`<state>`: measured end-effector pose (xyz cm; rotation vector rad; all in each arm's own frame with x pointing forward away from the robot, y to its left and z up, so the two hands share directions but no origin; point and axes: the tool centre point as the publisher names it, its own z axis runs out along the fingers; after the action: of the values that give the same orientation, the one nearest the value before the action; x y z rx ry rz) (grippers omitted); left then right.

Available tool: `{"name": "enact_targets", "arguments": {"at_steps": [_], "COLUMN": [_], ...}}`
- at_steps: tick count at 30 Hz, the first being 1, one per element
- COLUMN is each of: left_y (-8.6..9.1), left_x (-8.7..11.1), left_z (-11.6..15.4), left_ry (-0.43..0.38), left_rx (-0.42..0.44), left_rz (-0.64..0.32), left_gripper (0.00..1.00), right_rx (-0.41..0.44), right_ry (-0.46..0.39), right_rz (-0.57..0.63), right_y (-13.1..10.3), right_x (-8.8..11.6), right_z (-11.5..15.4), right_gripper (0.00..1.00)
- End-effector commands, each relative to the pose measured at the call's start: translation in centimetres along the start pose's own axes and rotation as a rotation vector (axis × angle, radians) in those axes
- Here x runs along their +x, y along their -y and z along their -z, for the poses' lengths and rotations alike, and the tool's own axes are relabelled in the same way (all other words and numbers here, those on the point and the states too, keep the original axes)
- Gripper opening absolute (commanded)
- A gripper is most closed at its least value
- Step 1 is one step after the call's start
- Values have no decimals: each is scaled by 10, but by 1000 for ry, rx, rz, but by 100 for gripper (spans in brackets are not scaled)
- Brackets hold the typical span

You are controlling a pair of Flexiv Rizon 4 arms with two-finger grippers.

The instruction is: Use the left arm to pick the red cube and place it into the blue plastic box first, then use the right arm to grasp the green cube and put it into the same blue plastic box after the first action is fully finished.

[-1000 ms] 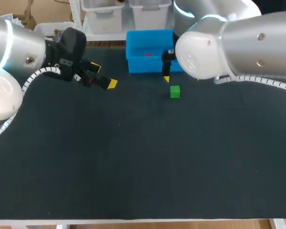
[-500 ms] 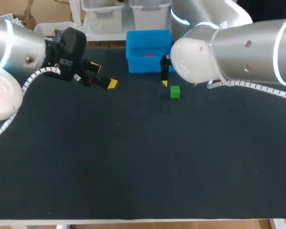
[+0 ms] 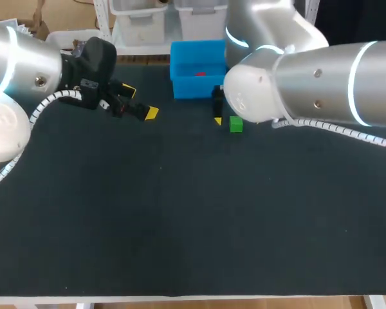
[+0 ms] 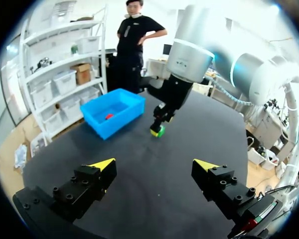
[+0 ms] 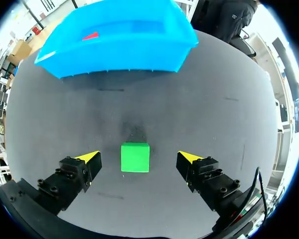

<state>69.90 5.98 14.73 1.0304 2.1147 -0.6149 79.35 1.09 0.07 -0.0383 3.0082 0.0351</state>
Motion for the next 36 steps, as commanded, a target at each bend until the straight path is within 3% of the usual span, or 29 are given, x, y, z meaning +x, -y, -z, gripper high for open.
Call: {"name": "enact_targets", "arguments": {"at_steps": [1, 19, 20, 22, 23, 36], "left_y": [-2, -2, -2, -2, -2, -2], "left_x": [2, 2, 2, 2, 2, 2], "left_z": [0, 0, 0, 0, 0, 0], "left_ry": [11, 11, 11, 11, 11, 11], "left_rx": [7, 7, 7, 7, 7, 7], "left_rz": [-3, -3, -3, -3, -3, -3], "left_gripper": [100, 100, 100, 100, 100, 100], "right_rx": [3, 11, 12, 13, 14, 14], "right_ry": [-13, -31, -32, -33, -34, -42], "right_rz": [2, 4, 3, 0, -1, -10], "right_y": [-3, 0, 1, 2, 2, 4], "right_x": [-6, -8, -8, -7, -7, -3], "right_z": [-5, -17, -18, -20, -20, -21], "right_gripper": [100, 100, 92, 8, 0, 0]}}
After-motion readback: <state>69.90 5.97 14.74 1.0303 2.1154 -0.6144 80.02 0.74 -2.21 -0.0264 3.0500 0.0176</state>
